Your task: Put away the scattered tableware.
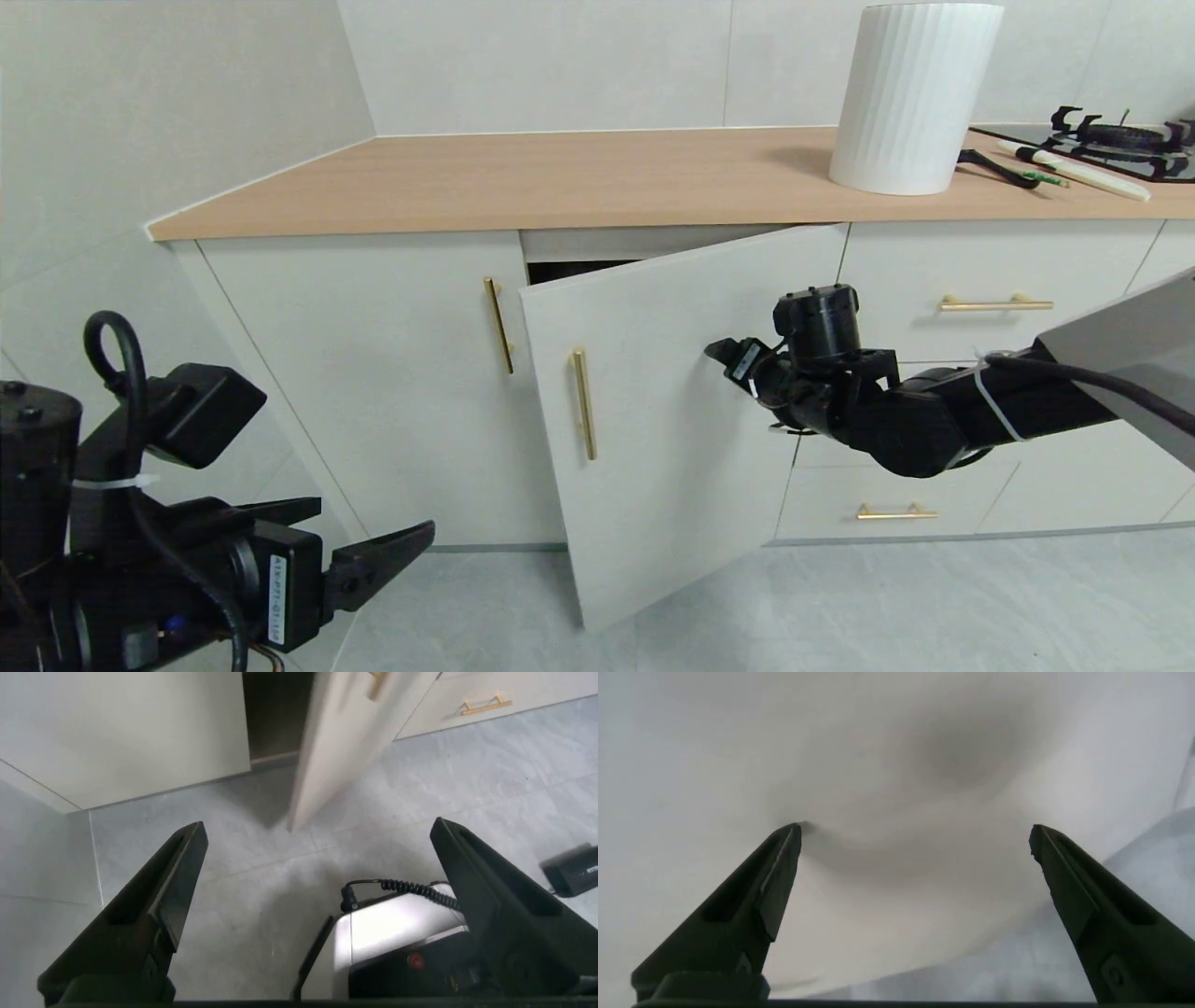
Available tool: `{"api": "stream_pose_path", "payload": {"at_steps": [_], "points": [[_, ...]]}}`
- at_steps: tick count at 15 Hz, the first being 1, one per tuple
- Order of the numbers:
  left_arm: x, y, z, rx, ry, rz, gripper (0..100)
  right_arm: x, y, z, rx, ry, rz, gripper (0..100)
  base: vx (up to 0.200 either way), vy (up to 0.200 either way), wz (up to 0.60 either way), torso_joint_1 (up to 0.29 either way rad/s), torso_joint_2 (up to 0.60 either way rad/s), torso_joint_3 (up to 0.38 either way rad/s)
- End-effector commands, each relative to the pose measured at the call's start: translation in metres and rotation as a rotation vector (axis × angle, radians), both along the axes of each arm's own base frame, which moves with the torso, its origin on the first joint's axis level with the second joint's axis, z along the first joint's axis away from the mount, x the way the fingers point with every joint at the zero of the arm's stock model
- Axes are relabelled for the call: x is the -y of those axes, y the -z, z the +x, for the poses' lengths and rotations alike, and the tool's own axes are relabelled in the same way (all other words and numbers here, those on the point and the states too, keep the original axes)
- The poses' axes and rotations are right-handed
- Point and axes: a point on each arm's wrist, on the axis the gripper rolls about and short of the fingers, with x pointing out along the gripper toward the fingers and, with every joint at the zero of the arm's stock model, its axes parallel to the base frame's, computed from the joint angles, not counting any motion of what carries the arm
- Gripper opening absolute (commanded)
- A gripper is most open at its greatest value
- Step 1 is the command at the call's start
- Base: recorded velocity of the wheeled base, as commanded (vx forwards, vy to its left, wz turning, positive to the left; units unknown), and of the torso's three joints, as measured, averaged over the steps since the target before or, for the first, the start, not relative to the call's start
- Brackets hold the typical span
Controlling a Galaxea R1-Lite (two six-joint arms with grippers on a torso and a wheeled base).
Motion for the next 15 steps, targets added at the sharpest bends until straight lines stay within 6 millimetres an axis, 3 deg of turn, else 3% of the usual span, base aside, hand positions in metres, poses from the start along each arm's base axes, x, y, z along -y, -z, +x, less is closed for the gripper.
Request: {"api": "stream_pose_path", "payload": {"at_steps": [1,15], "points": [[0.0,0.0,0.0,0.0,0.0,0.0,100,-0.002,0.011,0.008,-0.012,0.016,-0.012,100,0.0,0.0,0.0,0.0,0.0,0.0],[0.0,0.0,0.0,-0.001,0.0,-0.001,100,0.045,0.004,0.054,0.056,0.233,-0.007,100,0.0,0.0,0.0,0.0,0.0,0.0]]}}
